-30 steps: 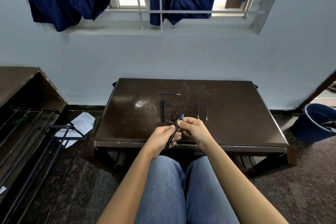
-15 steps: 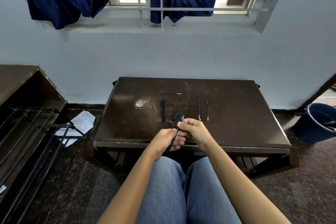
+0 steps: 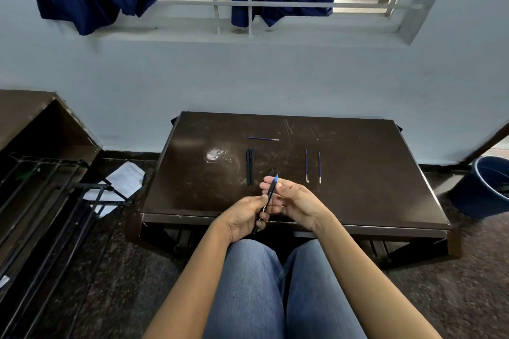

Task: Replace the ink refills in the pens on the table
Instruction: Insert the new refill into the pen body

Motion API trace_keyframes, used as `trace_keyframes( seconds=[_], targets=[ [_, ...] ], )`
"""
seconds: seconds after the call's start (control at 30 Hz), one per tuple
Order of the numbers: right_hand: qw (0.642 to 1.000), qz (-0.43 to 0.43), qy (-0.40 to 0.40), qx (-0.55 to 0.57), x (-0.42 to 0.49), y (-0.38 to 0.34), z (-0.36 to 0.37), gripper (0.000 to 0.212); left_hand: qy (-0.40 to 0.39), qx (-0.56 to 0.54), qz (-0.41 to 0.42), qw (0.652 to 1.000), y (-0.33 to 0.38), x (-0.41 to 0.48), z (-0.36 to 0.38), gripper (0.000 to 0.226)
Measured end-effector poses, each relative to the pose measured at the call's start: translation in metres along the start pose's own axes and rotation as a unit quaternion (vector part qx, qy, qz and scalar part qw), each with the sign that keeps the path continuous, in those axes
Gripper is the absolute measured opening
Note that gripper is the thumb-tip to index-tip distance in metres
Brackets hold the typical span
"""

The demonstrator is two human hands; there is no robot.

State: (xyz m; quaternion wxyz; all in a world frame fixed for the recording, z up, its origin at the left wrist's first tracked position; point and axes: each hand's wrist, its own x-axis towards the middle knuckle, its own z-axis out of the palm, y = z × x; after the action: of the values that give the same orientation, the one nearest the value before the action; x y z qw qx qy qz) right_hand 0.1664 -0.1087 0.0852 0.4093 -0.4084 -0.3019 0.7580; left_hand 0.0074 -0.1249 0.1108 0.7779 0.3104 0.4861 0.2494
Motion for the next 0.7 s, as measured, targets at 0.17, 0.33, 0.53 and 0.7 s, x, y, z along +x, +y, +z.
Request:
trace_keyframes(
  seconds=[0.17, 0.33, 0.53, 0.7],
  targets=[
    [0.997, -0.011, 0.056, -0.056, 0.018, 0.007, 0.001, 0.017, 0.009, 0.009, 0.013, 1.000, -0.003, 0.011, -0.008, 0.029],
    [0.988, -0.017, 0.125, -0.093, 0.037, 0.014, 0.000, 0.009, 0.041, 0.024, 0.025, 0.999, -0.005, 0.029, -0.013, 0.029],
    [0.971, -0.015, 0.199, -0.131, 0.059, 0.013, 0.008, 0.014, 0.133, 0.134, 0.062, 0.980, -0.006, 0.053, -0.018, 0.031],
    [0.970, 0.033, 0.198, -0.139, 0.081, 0.016, 0.003, 0.012, 0.221, 0.261, 0.099, 0.934, -0.009, 0.071, -0.025, 0.032]
  ],
)
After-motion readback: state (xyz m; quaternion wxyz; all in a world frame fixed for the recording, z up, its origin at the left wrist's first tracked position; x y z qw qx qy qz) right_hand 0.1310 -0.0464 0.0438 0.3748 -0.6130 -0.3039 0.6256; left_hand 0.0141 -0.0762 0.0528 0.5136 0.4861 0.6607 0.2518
